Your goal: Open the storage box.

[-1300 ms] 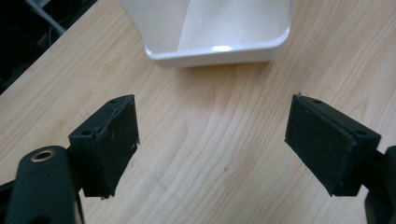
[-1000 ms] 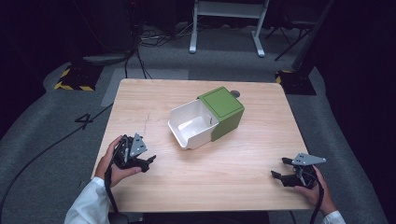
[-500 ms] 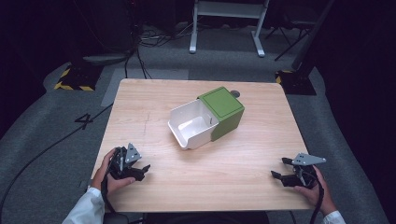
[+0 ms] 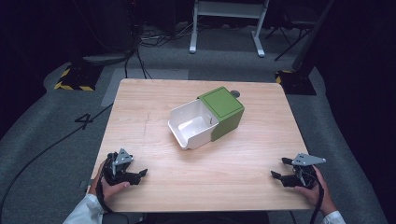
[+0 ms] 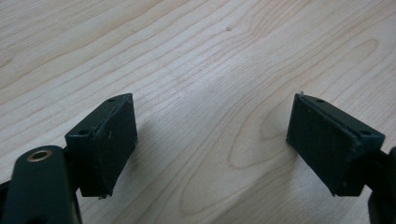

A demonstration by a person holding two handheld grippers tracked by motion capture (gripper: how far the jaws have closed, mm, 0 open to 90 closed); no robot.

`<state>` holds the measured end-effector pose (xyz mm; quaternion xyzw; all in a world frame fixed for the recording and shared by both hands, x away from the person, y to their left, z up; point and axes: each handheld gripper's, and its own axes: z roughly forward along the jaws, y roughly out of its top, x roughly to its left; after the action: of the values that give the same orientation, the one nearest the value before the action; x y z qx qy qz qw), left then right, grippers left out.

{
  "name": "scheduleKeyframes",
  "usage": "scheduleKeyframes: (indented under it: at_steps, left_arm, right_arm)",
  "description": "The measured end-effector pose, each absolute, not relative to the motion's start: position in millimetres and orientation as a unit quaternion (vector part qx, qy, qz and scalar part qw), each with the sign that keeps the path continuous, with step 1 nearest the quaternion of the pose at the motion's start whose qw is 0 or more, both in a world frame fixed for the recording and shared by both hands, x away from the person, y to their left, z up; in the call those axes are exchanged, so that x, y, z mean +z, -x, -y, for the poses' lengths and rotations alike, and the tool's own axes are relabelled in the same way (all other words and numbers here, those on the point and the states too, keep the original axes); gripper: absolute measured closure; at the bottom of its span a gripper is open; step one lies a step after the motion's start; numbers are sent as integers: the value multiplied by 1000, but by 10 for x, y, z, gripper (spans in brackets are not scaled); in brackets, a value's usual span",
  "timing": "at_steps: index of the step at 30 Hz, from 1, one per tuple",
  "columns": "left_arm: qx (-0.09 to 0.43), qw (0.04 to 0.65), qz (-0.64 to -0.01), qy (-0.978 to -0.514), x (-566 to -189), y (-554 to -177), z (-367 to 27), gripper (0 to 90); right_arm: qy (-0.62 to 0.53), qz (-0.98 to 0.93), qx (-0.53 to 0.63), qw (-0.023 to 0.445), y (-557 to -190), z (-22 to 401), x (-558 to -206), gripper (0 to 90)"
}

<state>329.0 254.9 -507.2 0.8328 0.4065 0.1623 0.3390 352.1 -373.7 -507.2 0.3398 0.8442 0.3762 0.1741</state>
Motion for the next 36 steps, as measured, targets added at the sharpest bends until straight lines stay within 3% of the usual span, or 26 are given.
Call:
scheduleKeyframes:
  at_steps: [36]
  left_arm:
    - [162,339,-408,-832,-5073,-3292,-2552,164]
  right_arm:
    - [-339,-845,375,175,-3522,3733,-5072,193]
